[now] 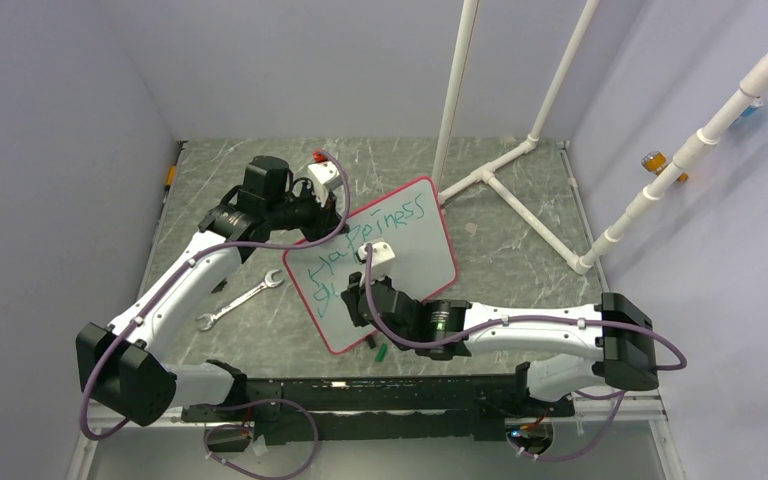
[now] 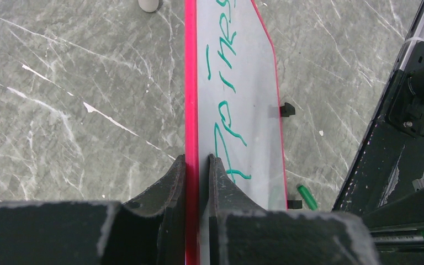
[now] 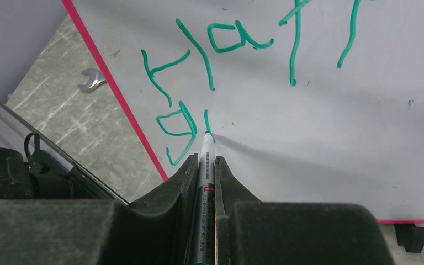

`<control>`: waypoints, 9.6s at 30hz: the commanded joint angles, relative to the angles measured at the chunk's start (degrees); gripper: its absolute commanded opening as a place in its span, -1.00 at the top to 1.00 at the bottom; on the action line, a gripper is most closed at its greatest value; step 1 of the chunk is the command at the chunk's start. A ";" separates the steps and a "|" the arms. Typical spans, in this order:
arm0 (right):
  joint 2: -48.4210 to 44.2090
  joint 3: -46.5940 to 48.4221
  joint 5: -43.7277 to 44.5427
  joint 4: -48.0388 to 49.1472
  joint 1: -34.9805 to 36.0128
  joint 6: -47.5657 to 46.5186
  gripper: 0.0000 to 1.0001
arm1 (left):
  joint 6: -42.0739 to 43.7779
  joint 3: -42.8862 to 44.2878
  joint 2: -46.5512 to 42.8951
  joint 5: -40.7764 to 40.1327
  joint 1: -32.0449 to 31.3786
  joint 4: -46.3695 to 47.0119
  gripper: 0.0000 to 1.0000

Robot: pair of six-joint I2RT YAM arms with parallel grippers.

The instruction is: Write a sentence on the whiteboard

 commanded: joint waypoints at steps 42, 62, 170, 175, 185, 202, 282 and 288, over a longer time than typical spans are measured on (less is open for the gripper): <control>-9.99 -2.16 2.83 1.69 -2.12 -3.41 1.00 | 3.04 1.14 -1.20 -2.82 0.03 2.16 1.00; -8.61 -3.47 -1.62 6.39 -5.63 -4.18 1.00 | 3.11 1.28 -1.11 -2.72 0.04 2.00 1.00; -11.94 -7.62 -3.58 7.33 -8.78 -1.36 1.00 | 3.20 1.52 -1.16 -2.63 0.03 1.59 1.00; -9.99 -6.39 -4.62 7.99 -9.89 -1.17 1.00 | 3.25 1.38 -1.25 -2.67 0.09 1.63 1.00; -7.84 -4.94 -5.95 9.05 -10.58 -1.66 1.00 | 3.20 1.44 -1.36 -2.74 0.06 1.65 1.00; -11.09 -10.73 -5.15 6.70 -10.80 2.38 1.00 | 3.28 1.50 -1.25 -2.62 0.06 1.64 1.00; -11.46 -5.50 -4.87 1.94 -13.80 3.13 1.00 | 3.19 1.58 -1.25 -2.23 0.03 1.55 1.00; -10.08 -7.06 -5.31 1.56 -13.76 4.48 1.00 | 3.19 1.54 -1.46 -2.25 0.07 1.55 1.00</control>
